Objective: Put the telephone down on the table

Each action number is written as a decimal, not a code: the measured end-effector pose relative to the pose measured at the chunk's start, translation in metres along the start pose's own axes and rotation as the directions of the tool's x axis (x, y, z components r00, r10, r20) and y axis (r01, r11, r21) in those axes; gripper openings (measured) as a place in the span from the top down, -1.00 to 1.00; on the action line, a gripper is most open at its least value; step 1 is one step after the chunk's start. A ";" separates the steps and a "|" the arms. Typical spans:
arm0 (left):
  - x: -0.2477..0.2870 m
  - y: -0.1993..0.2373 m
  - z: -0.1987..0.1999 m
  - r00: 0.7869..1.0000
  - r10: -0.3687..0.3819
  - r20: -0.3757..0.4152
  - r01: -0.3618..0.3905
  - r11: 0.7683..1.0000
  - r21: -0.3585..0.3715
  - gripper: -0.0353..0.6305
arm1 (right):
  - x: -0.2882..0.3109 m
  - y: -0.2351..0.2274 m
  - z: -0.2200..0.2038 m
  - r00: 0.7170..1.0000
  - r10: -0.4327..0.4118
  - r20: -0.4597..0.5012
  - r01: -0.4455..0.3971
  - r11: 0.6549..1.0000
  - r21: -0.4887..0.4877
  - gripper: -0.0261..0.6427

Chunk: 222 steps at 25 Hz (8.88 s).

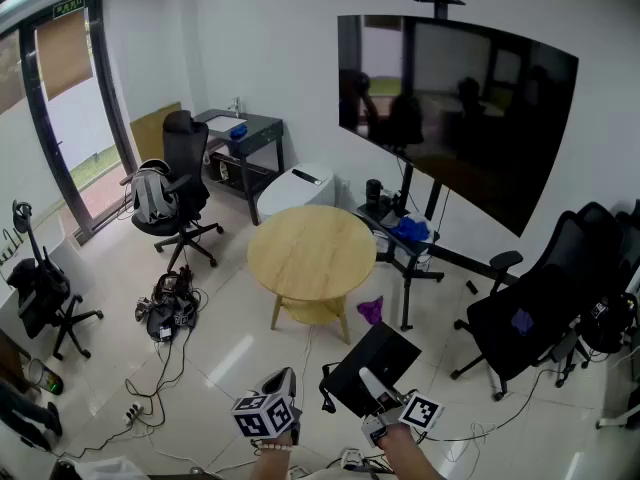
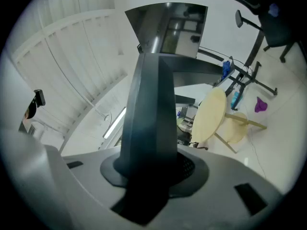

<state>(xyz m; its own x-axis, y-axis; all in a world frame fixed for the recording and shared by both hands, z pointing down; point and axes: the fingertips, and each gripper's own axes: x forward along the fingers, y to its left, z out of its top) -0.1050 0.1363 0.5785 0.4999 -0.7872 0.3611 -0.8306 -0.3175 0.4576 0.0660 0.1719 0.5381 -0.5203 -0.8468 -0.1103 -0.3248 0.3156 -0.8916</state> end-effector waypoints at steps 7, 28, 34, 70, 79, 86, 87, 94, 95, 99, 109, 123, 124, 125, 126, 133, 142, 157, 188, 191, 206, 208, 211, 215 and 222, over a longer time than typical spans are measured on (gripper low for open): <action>0.016 -0.017 -0.004 1.000 0.009 0.001 -0.009 1.000 0.008 0.93 | -0.011 -0.012 0.014 1.000 0.007 -0.011 -0.007 1.000 0.006 0.42; 0.064 -0.044 -0.008 0.999 0.035 0.001 -0.035 0.999 0.018 0.93 | -0.004 -0.053 0.056 0.999 0.014 -0.039 -0.013 0.999 0.029 0.42; 0.097 -0.033 0.013 1.000 0.021 0.002 -0.021 1.000 0.019 0.93 | 0.027 -0.064 0.071 0.999 0.008 -0.036 -0.007 1.000 0.021 0.42; 0.246 0.110 0.145 0.999 0.042 -0.016 -0.043 0.998 -0.043 0.93 | 0.260 -0.109 0.105 0.992 0.011 -0.125 -0.008 1.000 0.020 0.42; 0.253 0.136 0.157 0.997 0.073 0.000 -0.073 0.995 -0.074 0.93 | 0.297 -0.110 0.099 0.983 0.035 -0.178 -0.033 0.999 0.011 0.42; 0.250 0.160 0.154 0.992 0.125 -0.010 -0.126 0.986 -0.111 0.93 | 0.332 -0.121 0.081 0.955 0.068 -0.287 -0.074 0.997 -0.013 0.42; 0.251 0.163 0.155 0.991 0.133 -0.011 -0.133 0.985 -0.113 0.93 | 0.338 -0.125 0.078 0.948 0.073 -0.311 -0.082 0.997 -0.016 0.42; 0.272 0.173 0.166 0.986 0.163 -0.019 -0.164 0.980 -0.111 0.93 | 0.377 -0.164 0.070 0.880 0.124 -0.459 -0.155 0.987 -0.030 0.42; 0.276 0.175 0.167 0.986 0.167 -0.021 -0.168 0.979 -0.113 0.93 | 0.383 -0.168 0.070 0.874 0.127 -0.470 -0.157 0.987 -0.025 0.42; 0.294 0.178 0.167 0.983 0.178 -0.039 -0.181 0.976 -0.122 0.93 | 0.404 -0.197 0.071 0.838 0.133 -0.530 -0.157 0.988 0.000 0.42; 0.317 0.207 0.160 0.967 0.243 -0.083 -0.254 0.953 -0.164 0.93 | 0.466 -0.238 0.050 0.721 0.205 -0.662 -0.192 0.977 0.094 0.42; 0.396 0.206 0.147 0.966 0.193 -0.173 -0.221 0.962 -0.163 0.93 | 0.500 -0.347 0.057 0.610 0.151 -0.778 -0.147 0.986 0.076 0.42; 0.399 0.206 0.146 0.966 0.191 -0.177 -0.220 0.961 -0.166 0.93 | 0.502 -0.353 0.059 0.610 0.143 -0.779 -0.138 0.988 0.073 0.42; 0.402 0.207 0.146 0.965 0.190 -0.180 -0.221 0.960 -0.170 0.93 | 0.503 -0.359 0.061 0.611 0.136 -0.780 -0.133 0.989 0.068 0.42; 0.404 0.208 0.146 0.965 0.191 -0.182 -0.222 0.959 -0.173 0.93 | 0.504 -0.362 0.062 0.612 0.131 -0.780 -0.130 0.989 0.065 0.42; 0.414 0.221 0.148 0.962 0.205 -0.183 -0.240 0.950 -0.201 0.93 | 0.502 -0.380 0.057 0.589 0.121 -0.799 -0.116 0.991 0.064 0.42; 0.422 0.219 0.147 0.961 0.199 -0.190 -0.238 0.948 -0.211 0.93 | 0.499 -0.388 0.053 0.552 0.102 -0.828 -0.126 0.991 0.038 0.42; 0.427 0.207 0.144 0.964 0.177 -0.197 -0.217 0.954 -0.207 0.93 | 0.491 -0.408 0.054 0.457 -0.108 -0.883 -0.053 0.987 -0.149 0.28; 0.415 0.200 0.161 0.971 0.158 -0.178 -0.184 0.974 -0.135 0.93 | 0.468 -0.381 0.149 0.632 -0.408 -0.658 0.095 0.884 -0.457 -0.39; 0.402 0.202 0.169 0.977 0.157 -0.147 -0.175 0.977 -0.119 0.93 | 0.444 -0.360 0.159 0.680 -0.406 -0.610 0.165 0.896 -0.412 -0.14; 0.309 0.152 0.170 0.999 0.054 -0.006 -0.054 0.997 -0.053 0.93 | 0.339 -0.231 0.183 0.837 -0.494 -0.236 0.298 0.773 -0.560 0.93; 0.299 0.151 0.162 0.999 0.046 -0.004 -0.046 0.997 -0.064 0.93 | 0.325 -0.214 0.184 0.845 -0.490 -0.213 0.297 0.763 -0.574 0.93; 0.287 0.144 0.153 0.999 0.036 0.001 -0.035 0.997 -0.073 0.93 | 0.307 -0.196 0.178 0.849 -0.481 -0.219 0.274 0.754 -0.597 0.93; 0.276 0.131 0.150 0.999 0.033 0.021 -0.031 0.997 -0.076 0.93 | 0.287 -0.193 0.157 0.843 -0.474 -0.255 0.259 0.773 -0.579 0.93; 0.244 0.098 0.148 0.997 0.046 0.070 -0.042 0.998 -0.049 0.93 | 0.252 -0.161 0.123 0.855 -0.426 -0.296 0.179 0.777 -0.603 0.89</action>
<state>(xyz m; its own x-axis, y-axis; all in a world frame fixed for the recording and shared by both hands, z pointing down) -0.1007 -0.1655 0.5908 0.4430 -0.8359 0.3241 -0.8381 -0.2578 0.4808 0.0840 -0.1446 0.5997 -0.5397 -0.7320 0.4158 -0.8220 0.3515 -0.4482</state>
